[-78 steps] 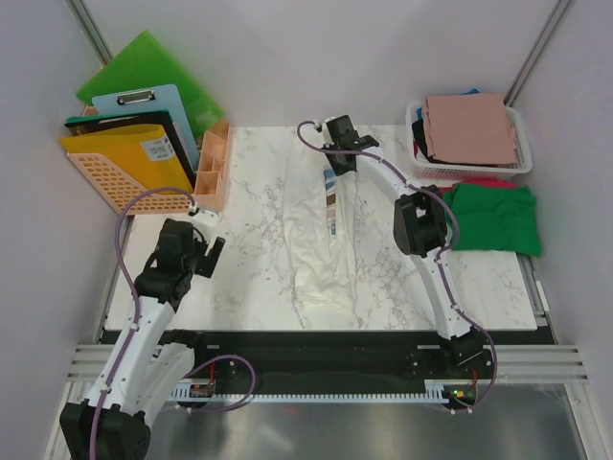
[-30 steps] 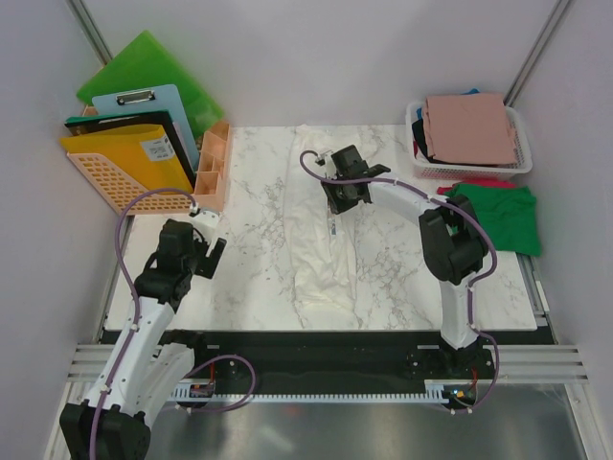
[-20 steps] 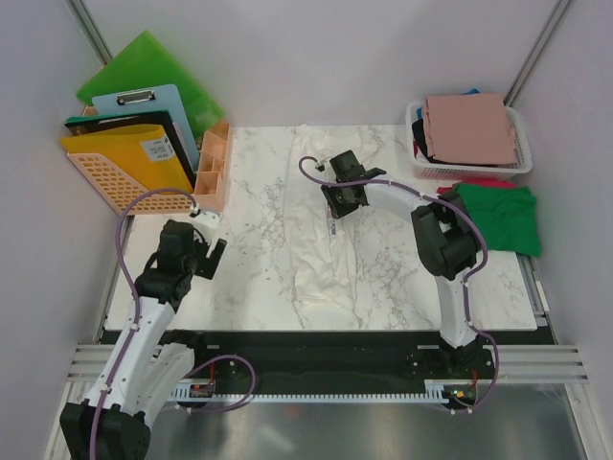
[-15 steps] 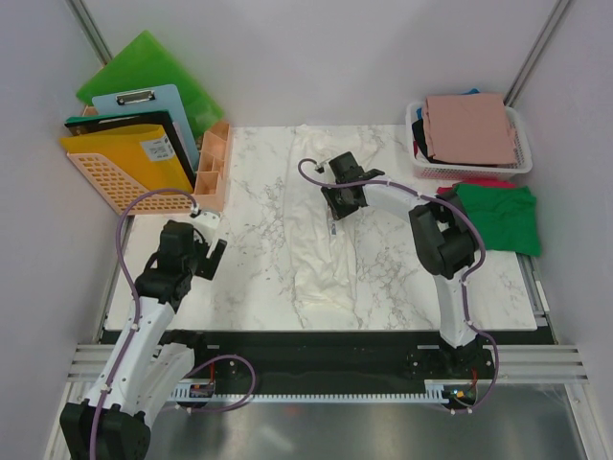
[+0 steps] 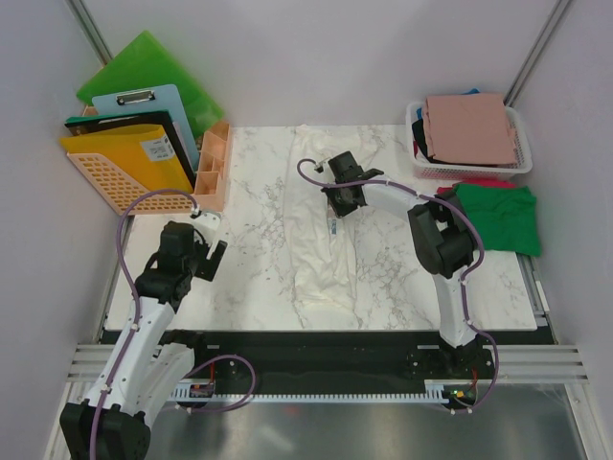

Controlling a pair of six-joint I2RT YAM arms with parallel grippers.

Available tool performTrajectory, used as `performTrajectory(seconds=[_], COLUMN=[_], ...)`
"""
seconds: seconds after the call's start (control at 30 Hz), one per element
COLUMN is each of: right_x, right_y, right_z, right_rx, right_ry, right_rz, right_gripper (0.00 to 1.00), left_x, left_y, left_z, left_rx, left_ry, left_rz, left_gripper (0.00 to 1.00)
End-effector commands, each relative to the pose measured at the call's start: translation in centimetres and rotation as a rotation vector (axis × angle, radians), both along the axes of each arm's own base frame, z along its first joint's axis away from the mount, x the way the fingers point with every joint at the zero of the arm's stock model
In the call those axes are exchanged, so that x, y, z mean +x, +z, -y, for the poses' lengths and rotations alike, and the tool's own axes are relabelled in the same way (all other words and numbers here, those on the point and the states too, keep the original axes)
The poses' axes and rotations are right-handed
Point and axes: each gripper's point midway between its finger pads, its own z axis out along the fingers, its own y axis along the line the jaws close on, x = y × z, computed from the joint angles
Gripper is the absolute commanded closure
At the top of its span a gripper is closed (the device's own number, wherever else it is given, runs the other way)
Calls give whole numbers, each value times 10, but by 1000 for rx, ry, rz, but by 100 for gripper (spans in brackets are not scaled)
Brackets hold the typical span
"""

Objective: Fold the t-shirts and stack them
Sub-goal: Fold the tshirt

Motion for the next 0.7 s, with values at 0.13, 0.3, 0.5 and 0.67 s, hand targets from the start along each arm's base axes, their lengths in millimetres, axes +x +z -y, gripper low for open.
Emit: performTrajectory(seconds=[0.13,0.3,0.5,0.67], right_x=[6,-6,-24,-27], right_y=[29,64,69,80], right_z=[-28,-53,-77,-87], right_rx=[78,150,154,173], right_ry=[66,129,189,208], right_rz=[60,97,101,115], right_gripper=[100,100,100,100], left_x=[1,2,2,1], left_y=[2,0,0,-1], left_z=[2,2,2,2], left_rx=[-3,-3,-1,0], left_ry=[-19,-22,-20,-22], left_rz=[11,3,2,0], left_gripper=[0,0,0,0])
